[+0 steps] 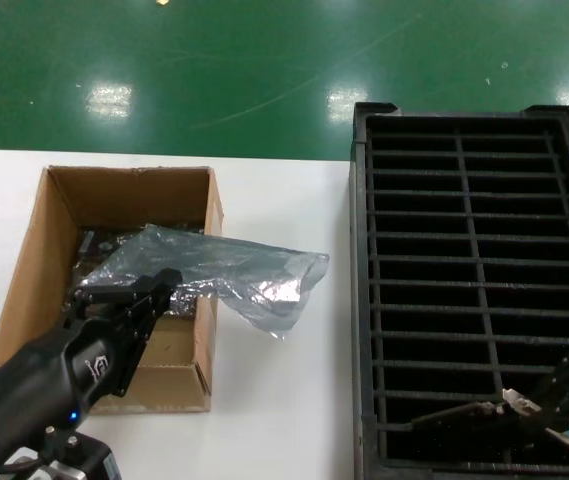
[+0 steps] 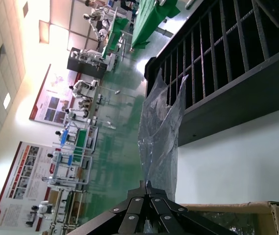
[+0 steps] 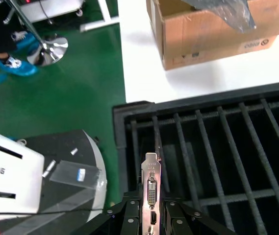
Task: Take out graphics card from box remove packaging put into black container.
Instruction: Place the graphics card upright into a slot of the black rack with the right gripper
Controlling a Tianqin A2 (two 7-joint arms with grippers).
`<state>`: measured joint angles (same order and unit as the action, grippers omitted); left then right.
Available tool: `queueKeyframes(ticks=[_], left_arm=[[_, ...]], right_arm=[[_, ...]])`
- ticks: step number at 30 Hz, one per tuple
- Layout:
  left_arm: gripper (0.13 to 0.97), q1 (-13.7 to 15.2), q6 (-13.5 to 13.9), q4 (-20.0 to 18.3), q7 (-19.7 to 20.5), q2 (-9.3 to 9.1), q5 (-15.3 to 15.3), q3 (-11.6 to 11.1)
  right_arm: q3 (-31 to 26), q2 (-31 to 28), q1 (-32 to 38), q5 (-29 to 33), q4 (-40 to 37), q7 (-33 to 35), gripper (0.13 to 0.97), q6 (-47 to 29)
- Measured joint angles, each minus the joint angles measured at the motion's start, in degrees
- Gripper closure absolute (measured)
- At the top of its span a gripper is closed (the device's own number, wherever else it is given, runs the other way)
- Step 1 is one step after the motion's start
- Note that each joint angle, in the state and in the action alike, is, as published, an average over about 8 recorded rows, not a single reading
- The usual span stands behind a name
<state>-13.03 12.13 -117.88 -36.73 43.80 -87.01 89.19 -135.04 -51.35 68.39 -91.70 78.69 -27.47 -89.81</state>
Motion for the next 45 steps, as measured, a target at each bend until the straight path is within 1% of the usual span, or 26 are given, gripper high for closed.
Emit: queueKeyframes(ticks=[10, 21, 33, 41, 45], left_arm=[[0.957, 0.0, 0.0, 0.0, 0.0, 0.00, 0.0, 0.0], [0.957, 0.0, 0.0, 0.0, 0.0, 0.00, 0.0, 0.0], [0.957, 0.0, 0.0, 0.0, 0.0, 0.00, 0.0, 0.0], [0.957, 0.0, 0.0, 0.0, 0.0, 0.00, 0.0, 0.0], [0.957, 0.0, 0.0, 0.0, 0.0, 0.00, 0.0, 0.0]], right_arm=[[1.6, 2.1, -0.8, 5.0, -0.5, 0.1, 0.908, 0.1], [2.9, 3.6, -2.1, 9.3, 1.5, 0.0, 0.908, 0.5], [0.4, 3.6, -0.9, 7.8, 4.5, -2.1, 0.908, -0.1], [-1.0, 4.7, -0.3, 7.3, 6.0, -3.5, 0.879, -0.1], [-0.9, 5.1, -0.4, 7.3, 6.5, -3.8, 0.879, -0.1]])
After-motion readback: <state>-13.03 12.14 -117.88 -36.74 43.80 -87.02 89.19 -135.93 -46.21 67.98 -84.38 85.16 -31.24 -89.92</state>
